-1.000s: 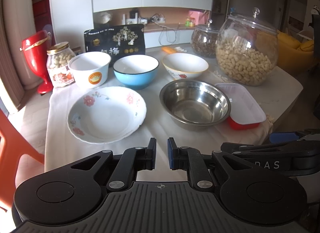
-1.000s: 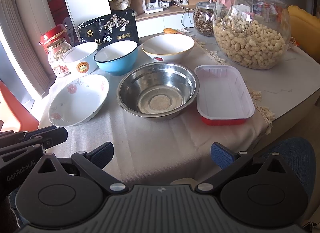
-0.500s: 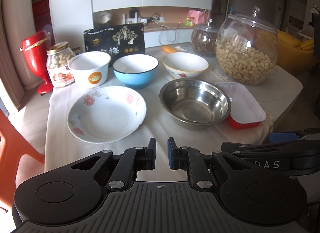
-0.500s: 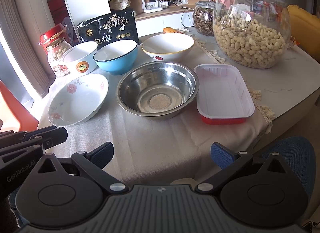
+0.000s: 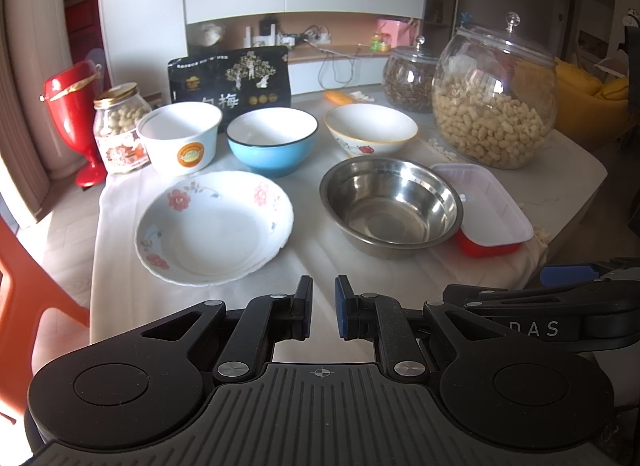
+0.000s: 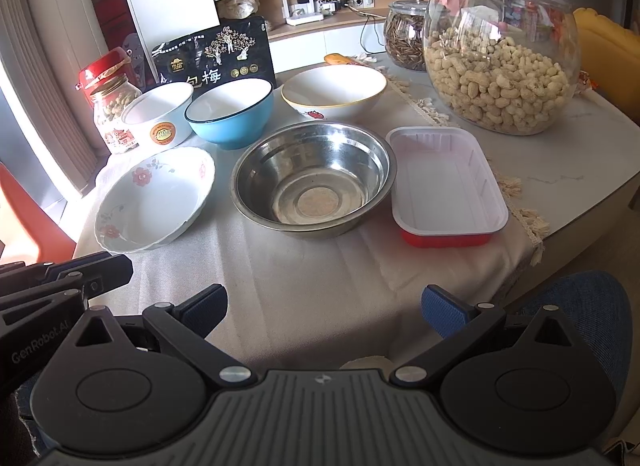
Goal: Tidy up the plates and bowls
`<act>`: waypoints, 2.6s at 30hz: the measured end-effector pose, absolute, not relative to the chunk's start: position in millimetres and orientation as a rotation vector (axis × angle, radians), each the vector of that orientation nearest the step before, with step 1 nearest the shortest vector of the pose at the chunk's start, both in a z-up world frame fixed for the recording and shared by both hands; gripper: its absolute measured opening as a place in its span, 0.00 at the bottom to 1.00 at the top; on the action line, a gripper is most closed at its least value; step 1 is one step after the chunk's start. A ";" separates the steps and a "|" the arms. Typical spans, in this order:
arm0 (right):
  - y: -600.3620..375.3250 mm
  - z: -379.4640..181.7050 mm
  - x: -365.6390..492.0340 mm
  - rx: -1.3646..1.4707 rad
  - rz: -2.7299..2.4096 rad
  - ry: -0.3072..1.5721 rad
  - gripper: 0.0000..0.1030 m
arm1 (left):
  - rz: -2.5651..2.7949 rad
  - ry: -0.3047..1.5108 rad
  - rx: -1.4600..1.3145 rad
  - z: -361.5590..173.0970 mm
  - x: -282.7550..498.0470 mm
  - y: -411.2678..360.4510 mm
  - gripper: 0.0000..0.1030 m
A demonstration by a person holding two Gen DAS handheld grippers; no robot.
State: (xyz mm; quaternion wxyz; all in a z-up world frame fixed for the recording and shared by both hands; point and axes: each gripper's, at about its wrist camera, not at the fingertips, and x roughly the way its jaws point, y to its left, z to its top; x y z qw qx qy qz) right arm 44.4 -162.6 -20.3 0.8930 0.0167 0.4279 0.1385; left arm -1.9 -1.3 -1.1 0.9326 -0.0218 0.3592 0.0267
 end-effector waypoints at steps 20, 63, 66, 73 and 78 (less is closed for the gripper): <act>-163.2 -21.0 44.7 0.036 0.287 0.887 1.00 | 0.060 0.741 -0.042 -1.2 -1.0 -1.6 0.15; -321.7 -105.2 211.4 0.277 0.380 0.960 0.79 | -0.143 0.900 -0.445 -89.3 160.2 -97.7 0.15; -324.9 -109.1 218.7 0.339 0.414 0.973 0.72 | -0.172 0.886 -0.395 -86.4 170.8 -110.4 0.15; -354.3 -106.0 227.3 0.396 0.308 0.943 0.72 | -0.293 0.867 -0.379 -90.2 208.8 -141.4 0.20; -358.1 -97.4 224.6 0.316 0.184 0.880 0.75 | -0.429 0.891 -0.477 -84.1 205.2 -126.2 0.20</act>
